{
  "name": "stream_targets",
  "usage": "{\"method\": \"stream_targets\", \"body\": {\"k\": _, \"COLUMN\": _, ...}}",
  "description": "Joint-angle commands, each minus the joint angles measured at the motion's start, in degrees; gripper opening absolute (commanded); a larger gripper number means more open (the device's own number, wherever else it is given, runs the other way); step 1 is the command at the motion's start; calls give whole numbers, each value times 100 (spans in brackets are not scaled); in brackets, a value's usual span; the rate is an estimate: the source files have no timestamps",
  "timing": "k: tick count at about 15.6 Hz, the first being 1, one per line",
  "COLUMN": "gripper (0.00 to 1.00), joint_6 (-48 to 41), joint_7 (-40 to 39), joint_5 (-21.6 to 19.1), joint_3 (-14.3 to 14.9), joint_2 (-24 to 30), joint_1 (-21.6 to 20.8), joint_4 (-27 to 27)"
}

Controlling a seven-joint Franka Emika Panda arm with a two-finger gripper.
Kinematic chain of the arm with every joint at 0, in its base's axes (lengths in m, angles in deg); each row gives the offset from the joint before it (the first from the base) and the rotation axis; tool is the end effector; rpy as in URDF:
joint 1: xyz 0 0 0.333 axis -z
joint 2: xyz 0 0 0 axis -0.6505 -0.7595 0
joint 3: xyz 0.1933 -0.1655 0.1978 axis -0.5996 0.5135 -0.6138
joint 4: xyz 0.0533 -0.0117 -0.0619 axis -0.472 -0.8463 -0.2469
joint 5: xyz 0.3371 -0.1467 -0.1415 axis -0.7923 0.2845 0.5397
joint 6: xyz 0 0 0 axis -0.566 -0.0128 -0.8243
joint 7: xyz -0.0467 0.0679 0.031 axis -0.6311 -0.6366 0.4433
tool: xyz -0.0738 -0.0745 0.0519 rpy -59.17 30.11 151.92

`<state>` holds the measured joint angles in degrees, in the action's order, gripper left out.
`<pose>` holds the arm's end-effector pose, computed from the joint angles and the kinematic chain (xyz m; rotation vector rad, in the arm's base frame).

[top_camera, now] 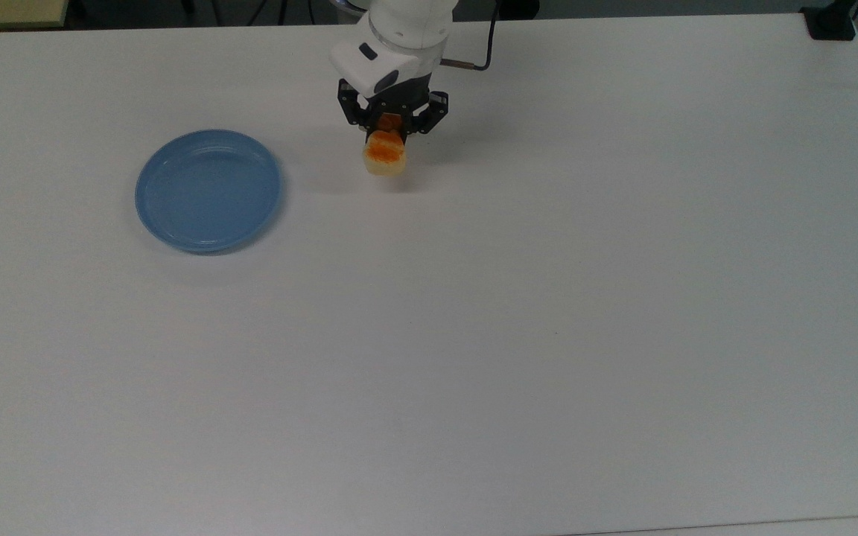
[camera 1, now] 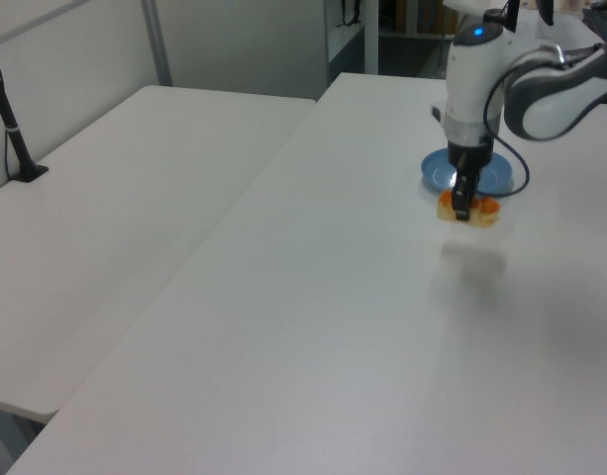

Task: Put the bread on a plate
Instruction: 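Lift the bread roll and carry it over the blue plate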

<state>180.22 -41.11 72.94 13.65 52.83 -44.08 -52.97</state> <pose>0.5224 0.0645 0.3821 2.9715 -0.0332 0.0201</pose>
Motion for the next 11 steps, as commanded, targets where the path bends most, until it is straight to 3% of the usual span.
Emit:
{"method": "stream_targets", "body": {"k": 1, "gripper": 43, "joint_6": -260, "joint_7": -200, "joint_5": -284, "joint_3": 36, "joint_2": 18, "joint_1": 419, "joint_4": 692}}
{"method": "stream_targets", "body": {"k": 7, "gripper": 44, "joint_6": -795, "joint_7": -280, "joint_5": -961, "joint_3": 167, "joint_2": -508, "joint_1": 1229, "joint_4": 2169}}
{"method": "stream_targets", "body": {"k": 11, "gripper": 44, "joint_6": -946, "joint_7": -666, "joint_5": -1024, "joint_3": 519, "joint_2": -562, "joint_1": 1247, "joint_4": 2346}}
